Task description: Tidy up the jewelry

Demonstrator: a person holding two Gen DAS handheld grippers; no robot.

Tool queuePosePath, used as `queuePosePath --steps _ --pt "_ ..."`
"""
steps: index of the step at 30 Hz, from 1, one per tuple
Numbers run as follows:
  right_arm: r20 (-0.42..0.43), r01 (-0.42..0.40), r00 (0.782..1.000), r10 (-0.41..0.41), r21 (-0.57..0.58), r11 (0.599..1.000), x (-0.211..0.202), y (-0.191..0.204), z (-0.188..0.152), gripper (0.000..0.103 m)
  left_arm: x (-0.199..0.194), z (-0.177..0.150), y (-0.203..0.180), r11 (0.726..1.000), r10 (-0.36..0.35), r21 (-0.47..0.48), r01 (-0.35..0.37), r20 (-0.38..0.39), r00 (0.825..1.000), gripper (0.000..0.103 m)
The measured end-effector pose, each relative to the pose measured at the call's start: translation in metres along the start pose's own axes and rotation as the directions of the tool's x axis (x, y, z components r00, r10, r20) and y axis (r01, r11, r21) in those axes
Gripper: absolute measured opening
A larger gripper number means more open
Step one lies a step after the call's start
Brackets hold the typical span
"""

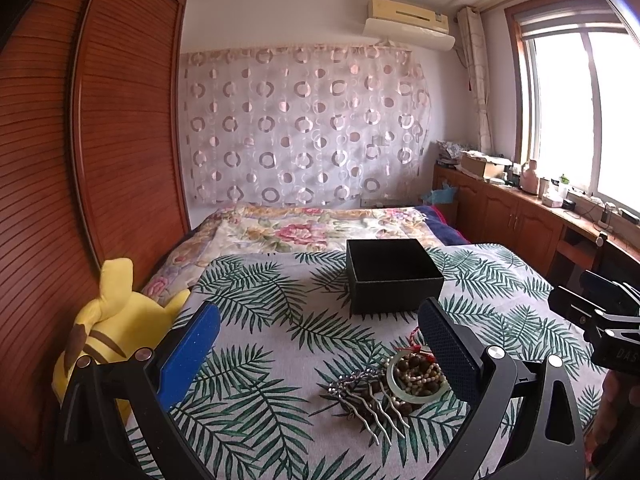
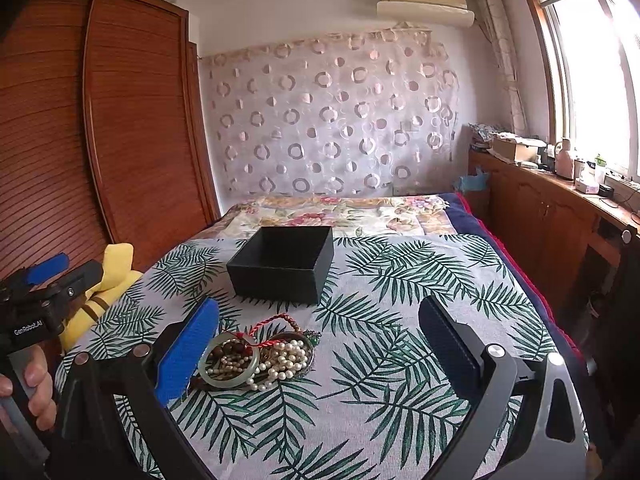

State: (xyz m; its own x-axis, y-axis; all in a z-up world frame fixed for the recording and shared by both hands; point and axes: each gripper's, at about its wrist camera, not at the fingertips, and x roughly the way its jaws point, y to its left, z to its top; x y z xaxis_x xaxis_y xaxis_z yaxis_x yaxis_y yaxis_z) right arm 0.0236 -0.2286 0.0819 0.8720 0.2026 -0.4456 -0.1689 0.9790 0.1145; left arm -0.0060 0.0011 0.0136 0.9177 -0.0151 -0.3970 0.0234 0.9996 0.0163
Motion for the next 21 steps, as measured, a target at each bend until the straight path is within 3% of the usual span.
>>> queuePosePath --steps 21 --pt "0.003 -0.001 1.0 0.001 0.001 1.0 -0.0003 0.0018 0.0003 0.101 -0.0002 -0.0009 -0.0005 1.0 -0.003 -0.001 0.003 0.005 1.0 0.096"
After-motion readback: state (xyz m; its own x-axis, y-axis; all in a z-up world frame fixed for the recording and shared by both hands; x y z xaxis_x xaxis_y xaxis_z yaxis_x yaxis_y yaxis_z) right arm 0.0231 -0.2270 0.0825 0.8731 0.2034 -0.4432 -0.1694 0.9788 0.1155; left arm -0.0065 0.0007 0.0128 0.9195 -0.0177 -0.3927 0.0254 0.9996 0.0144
